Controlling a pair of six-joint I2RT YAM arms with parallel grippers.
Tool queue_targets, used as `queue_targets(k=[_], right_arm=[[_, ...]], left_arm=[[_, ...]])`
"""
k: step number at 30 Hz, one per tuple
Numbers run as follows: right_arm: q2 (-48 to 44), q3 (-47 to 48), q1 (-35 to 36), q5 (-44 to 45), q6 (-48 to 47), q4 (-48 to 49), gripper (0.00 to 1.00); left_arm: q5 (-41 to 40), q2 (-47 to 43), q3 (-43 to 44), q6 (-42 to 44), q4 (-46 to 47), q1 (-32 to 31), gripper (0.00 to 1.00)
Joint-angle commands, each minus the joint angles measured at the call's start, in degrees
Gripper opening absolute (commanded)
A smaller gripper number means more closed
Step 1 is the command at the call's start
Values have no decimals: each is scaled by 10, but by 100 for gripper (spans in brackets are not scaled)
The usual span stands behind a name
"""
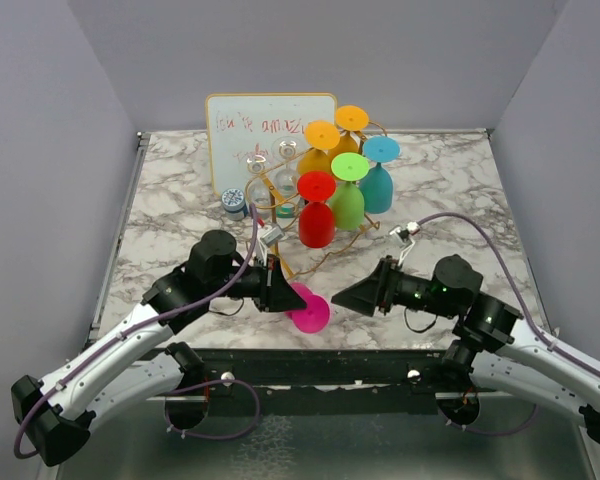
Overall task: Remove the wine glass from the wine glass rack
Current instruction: Place the wine glass at the center of the board.
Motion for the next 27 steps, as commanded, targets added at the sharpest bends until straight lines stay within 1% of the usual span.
queue_targets(k=[1, 3, 6, 11, 13, 15, 19, 20, 22, 23, 25, 27], right_arm=[[-58, 34, 2, 151, 12, -108, 80], [-68, 50, 2, 188, -2, -150, 82], [-46, 79, 3, 196, -13, -199, 86], [8, 100, -3, 177, -17, -223, 88], [23, 104, -22, 156, -16, -225, 88], [39, 96, -79, 97, -15, -216, 88], [64, 31, -271, -153, -18, -118, 89], [67, 16, -303, -204, -24, -80, 89], [84, -6, -334, -305, -32, 11, 90], [94, -9, -339, -337, -32, 39, 90], [105, -16, -340, -372, -32, 88, 90], [107, -40, -340, -400, -14, 160, 91]], left_arm=[[28, -18, 10, 54, -34, -4, 0], [39, -26, 12, 67, -34, -4, 0], [59, -33, 18, 89, -31, -4, 0], [84, -39, 22, 100, 8, -4, 0], [87, -45, 21, 120, 7, -4, 0], [81, -55, 10, 138, 7, -4, 0], [75, -59, 5, 156, 7, -4, 0], [71, -60, 5, 163, 7, -4, 0], [70, -65, -1, 174, 18, -4, 0], [79, -68, -7, 175, 38, -4, 0], [95, -70, -18, 173, 73, -4, 0], [115, -69, -29, 166, 108, -4, 0]])
